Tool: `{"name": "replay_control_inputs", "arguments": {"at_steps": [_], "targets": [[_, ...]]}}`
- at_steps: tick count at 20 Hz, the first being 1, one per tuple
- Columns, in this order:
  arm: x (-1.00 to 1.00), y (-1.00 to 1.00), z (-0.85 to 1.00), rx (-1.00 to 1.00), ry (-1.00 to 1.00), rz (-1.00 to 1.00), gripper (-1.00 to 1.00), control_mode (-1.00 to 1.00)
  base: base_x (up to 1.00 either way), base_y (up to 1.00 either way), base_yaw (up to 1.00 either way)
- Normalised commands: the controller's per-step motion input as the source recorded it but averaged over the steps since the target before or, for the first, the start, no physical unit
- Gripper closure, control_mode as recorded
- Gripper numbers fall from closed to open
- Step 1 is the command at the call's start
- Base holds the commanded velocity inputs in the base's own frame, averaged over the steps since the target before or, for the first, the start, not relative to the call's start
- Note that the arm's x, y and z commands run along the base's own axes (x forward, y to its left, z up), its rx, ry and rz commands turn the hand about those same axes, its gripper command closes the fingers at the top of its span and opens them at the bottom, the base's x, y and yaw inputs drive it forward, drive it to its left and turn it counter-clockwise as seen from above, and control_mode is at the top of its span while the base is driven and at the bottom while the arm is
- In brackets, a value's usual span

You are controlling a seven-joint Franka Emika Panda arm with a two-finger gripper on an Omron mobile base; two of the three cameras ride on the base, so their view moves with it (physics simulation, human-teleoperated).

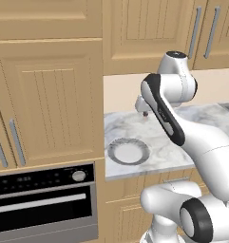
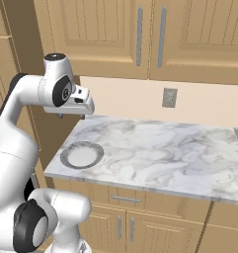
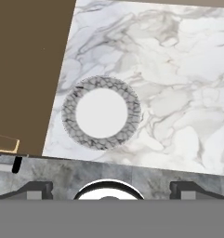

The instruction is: Take the baked cake out of the oven and place it on the plate for cooling. Then close the oven door.

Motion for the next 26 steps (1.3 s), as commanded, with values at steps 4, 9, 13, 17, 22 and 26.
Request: {"name": "replay_control_inputs", "arguments": {"at_steps": [4, 9, 13, 17, 22, 26], "targets": [[0.0, 0.0, 0.0, 0.0, 0.0, 0.0, -1.0, 1.0, 0.0, 0.0, 0.0], [0.0, 0.0, -0.02, 0.0, 0.0, 0.0, -1.0, -1.0, 0.0, 0.0, 0.0], [-0.18, 0.32, -0.16, -0.03, -0.01, 0.0, -1.0, -1.0, 0.0, 0.0, 0.0], [-0.17, 0.49, -0.19, -0.09, 0.0, 0.0, -1.0, -1.0, 0.0, 0.0, 0.0], [-0.13, 0.65, -0.31, -0.12, 0.0, 0.0, -1.0, -1.0, 0.0, 0.0, 0.0], [-0.03, 0.23, -0.13, -0.05, 0.0, 0.0, -1.0, -1.0, 0.0, 0.0, 0.0]]}}
